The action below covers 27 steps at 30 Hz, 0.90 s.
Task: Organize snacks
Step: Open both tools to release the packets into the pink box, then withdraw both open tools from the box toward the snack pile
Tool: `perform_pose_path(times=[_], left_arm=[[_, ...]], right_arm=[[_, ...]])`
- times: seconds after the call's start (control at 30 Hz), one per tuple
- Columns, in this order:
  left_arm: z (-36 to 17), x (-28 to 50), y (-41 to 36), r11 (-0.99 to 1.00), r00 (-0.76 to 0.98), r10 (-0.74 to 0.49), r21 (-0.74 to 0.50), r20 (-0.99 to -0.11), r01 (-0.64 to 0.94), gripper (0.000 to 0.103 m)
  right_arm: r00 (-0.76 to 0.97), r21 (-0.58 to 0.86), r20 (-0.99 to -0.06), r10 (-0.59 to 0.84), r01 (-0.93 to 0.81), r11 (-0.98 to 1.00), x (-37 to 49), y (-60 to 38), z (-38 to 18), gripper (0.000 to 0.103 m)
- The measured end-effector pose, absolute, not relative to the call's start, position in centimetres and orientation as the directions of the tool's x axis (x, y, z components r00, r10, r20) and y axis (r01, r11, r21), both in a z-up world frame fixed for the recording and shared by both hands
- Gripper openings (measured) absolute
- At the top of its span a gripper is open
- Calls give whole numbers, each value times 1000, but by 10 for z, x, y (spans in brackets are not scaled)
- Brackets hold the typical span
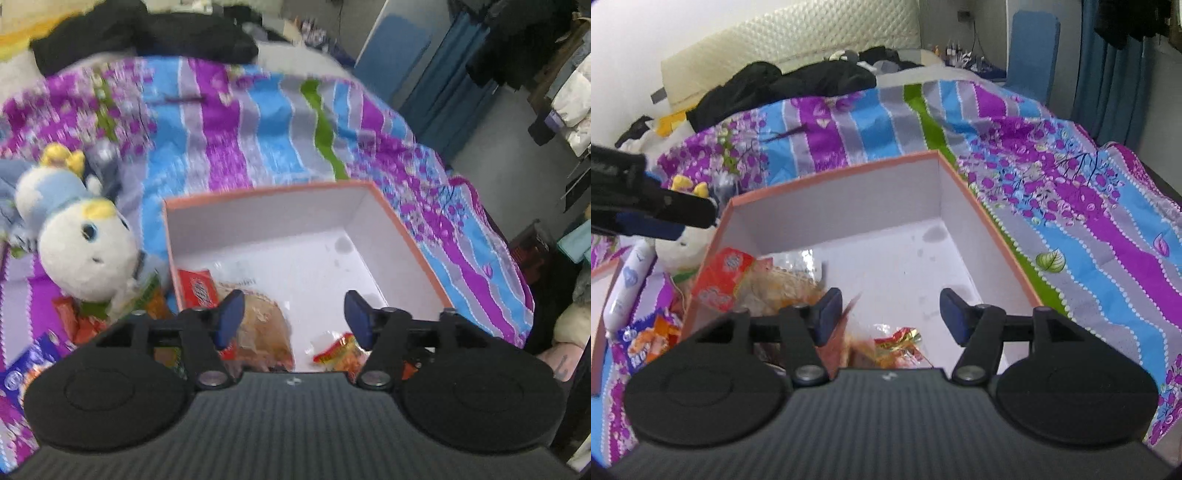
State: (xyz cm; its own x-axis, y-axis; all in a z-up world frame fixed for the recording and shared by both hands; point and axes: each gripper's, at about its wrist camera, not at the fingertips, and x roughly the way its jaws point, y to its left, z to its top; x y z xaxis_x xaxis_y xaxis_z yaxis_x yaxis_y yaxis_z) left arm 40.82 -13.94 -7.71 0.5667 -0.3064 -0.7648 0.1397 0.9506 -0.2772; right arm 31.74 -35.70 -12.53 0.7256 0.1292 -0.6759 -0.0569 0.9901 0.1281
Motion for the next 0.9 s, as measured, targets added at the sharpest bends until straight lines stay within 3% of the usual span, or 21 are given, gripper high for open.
perform_pose_path(times=[0.5,0.73,0.9], left_arm=[[-1,302,-88,957,771,-274,-246,-575,156,68],[8,250,-61,972,834,-213,-197,-509,129,68],[-4,217,-37,977,852,-171,-194,-494,84,68]], right_arm=[[871,180,-451,195,-125,976,256,-327,-48,61],[900,193,-373,226,-163,968,218,-298,-37,61],[902,166,-366,230,-179,970,191,-271,-47,61]])
